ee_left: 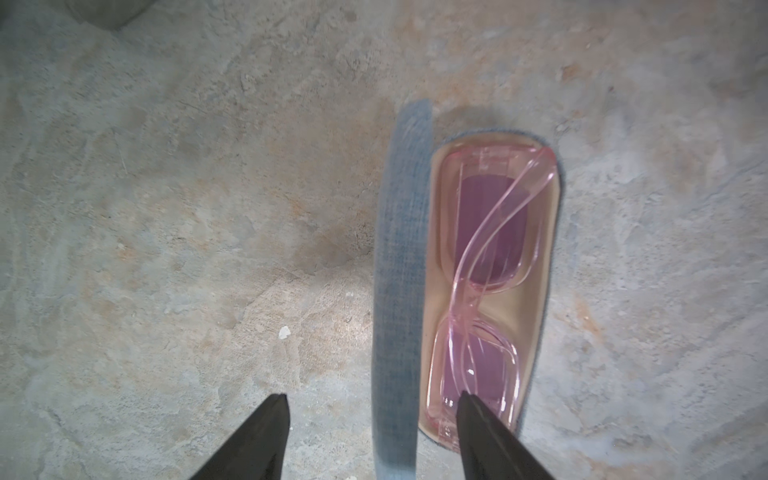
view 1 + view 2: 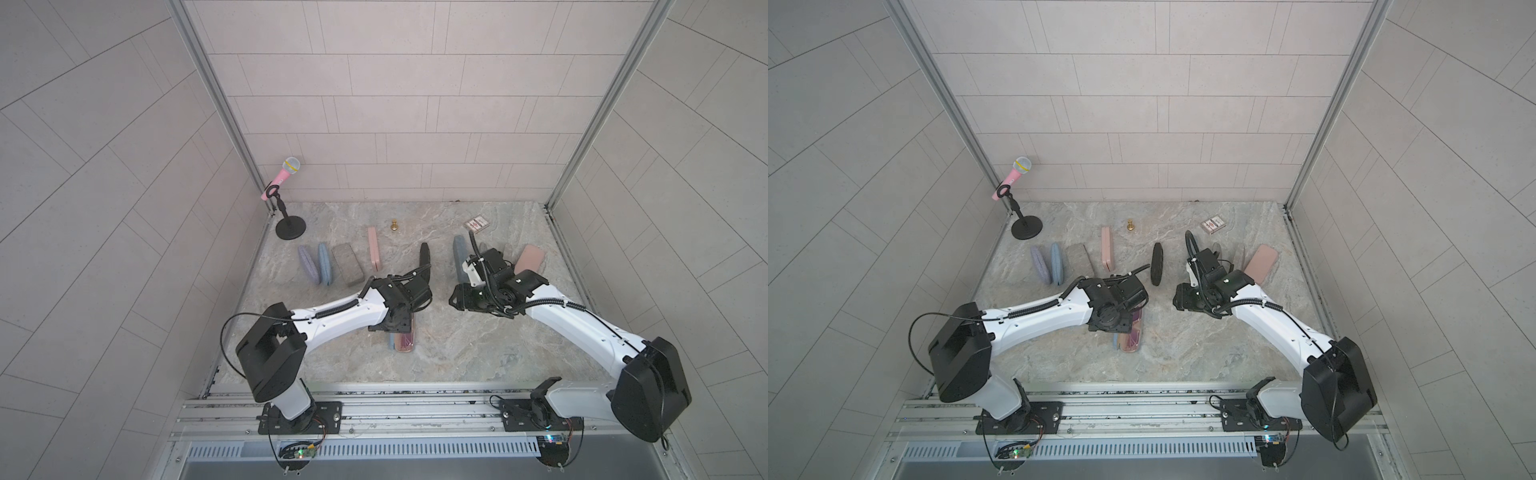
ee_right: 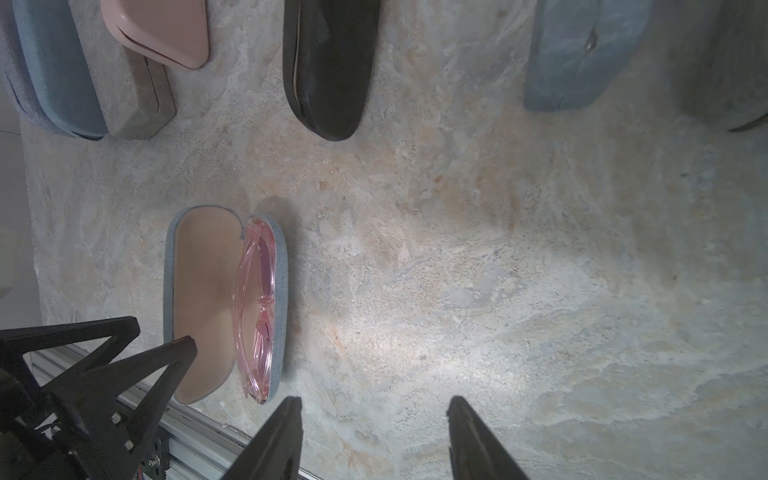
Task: Close the glasses case
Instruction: Place the glasses case at the center of the board.
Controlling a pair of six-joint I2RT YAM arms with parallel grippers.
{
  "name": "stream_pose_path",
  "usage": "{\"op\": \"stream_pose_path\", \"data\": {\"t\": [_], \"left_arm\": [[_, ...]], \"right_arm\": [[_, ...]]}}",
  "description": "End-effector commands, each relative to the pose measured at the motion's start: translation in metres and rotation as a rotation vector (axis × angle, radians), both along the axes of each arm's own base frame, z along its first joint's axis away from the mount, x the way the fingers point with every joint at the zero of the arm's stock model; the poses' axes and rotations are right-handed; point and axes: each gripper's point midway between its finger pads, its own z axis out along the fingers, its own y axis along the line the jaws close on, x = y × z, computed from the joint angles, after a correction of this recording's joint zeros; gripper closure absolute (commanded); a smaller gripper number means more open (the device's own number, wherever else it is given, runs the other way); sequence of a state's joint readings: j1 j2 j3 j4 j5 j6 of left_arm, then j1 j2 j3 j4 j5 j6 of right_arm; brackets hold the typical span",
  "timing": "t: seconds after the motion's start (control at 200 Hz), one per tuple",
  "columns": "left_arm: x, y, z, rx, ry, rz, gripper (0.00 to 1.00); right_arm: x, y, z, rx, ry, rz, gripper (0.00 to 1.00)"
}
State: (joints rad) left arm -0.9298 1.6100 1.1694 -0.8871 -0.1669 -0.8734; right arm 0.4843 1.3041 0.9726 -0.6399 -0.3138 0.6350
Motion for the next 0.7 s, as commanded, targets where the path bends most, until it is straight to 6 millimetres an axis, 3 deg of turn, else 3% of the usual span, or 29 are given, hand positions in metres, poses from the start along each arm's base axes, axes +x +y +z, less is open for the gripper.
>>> {"op": "stream_pose_path", "data": {"t": [0.0,0.11,0.25,0.39,0.49,0.62,0.665,0.696], "left_arm": [[0.009,0.002,0.030,-0.019,-0.074,0.002,0.26],[0.014,0.007,0.045,-0.030,-0.106,0.006,0.27],[0.021,0.025,0.059,-0.053,-0.129,0.039,0.27],[0.027,0.052,0.060,-0.083,-0.128,0.100,0.34],[0.028,0.070,0.049,-0.101,-0.111,0.143,0.51],[0.025,0.080,0.030,-0.132,-0.050,0.175,0.91],[0.024,0.080,0.023,-0.142,-0.024,0.174,0.99],[0.023,0.079,0.019,-0.146,-0.010,0.175,1.00]], "right_arm": [[-0.001,0.001,0.004,-0.016,0.007,0.018,0.41],[0.001,-0.001,0.005,-0.034,0.003,0.017,0.46],[0.000,-0.004,0.001,-0.049,0.008,0.017,0.85],[-0.006,-0.002,-0.009,-0.052,0.040,0.033,0.99],[-0.010,0.000,-0.017,-0.054,0.060,0.037,1.00],[-0.018,0.007,-0.034,-0.059,0.099,0.054,1.00],[-0.020,0.011,-0.040,-0.063,0.112,0.063,1.00],[-0.022,0.013,-0.045,-0.066,0.123,0.071,1.00]]}}
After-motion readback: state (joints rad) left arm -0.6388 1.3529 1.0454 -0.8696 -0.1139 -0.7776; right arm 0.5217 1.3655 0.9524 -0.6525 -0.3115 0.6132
